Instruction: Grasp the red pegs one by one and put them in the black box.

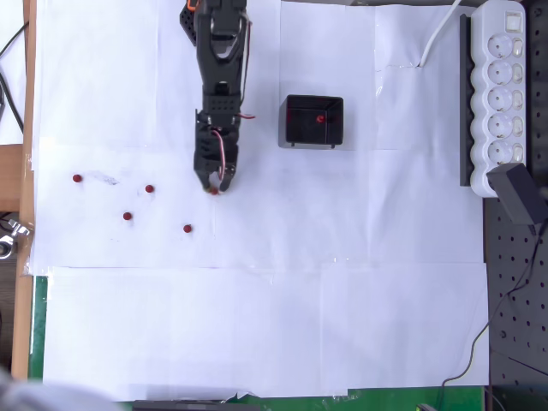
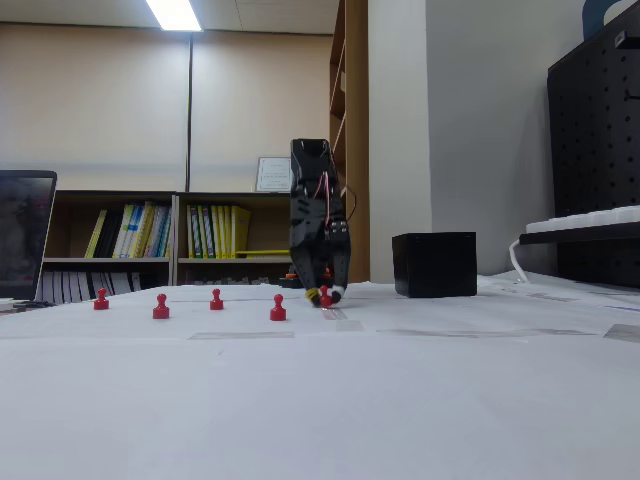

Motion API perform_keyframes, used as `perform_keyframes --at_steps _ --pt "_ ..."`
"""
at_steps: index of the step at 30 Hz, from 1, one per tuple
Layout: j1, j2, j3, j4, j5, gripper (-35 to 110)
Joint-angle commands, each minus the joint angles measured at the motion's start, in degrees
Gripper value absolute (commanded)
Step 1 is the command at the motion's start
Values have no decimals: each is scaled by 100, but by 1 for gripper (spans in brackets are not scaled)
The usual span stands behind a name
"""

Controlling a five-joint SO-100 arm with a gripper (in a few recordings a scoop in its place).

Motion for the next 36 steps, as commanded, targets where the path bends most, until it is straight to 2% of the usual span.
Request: perform_keyframes --at_steps 1,5,11,14,18,25,30,36 --pt "-650 -967 1995 3270 -1072 0" --pt "-1529 -976 3823 5300 -1793 0" --pt "-2830 -835 4157 6100 -2470 0" --pt "-3305 -677 3841 5968 -2760 0" --pt "-3507 -141 3173 4834 -2830 0" --pt "-3806 747 2698 3902 -2795 0" --pt "-4043 1011 2637 3850 -2646 3" --pt "-3999 571 2856 4210 -2637 19"
